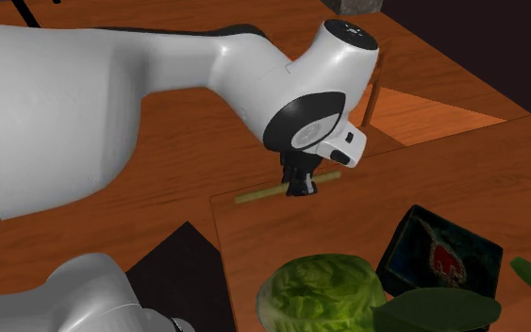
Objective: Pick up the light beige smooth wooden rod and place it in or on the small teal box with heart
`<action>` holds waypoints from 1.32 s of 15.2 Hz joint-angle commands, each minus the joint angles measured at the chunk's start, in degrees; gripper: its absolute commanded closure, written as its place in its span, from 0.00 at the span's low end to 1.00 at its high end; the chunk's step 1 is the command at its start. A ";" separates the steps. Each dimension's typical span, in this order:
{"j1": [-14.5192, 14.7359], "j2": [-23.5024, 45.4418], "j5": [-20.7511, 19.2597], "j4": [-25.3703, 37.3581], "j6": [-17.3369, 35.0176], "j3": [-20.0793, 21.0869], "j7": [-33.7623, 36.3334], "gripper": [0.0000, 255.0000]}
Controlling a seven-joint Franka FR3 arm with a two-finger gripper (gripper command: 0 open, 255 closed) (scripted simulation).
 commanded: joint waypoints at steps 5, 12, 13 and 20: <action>-0.02 -0.69 -0.23 4.00 -4.68 -0.03 0.66 1.00; -1.57 2.33 -1.68 9.50 -7.62 -2.84 -2.73 1.00; -2.05 3.53 -2.05 10.67 -7.74 -3.73 -3.96 1.00; -5.12 13.11 -3.37 20.62 -9.09 -9.54 -12.49 1.00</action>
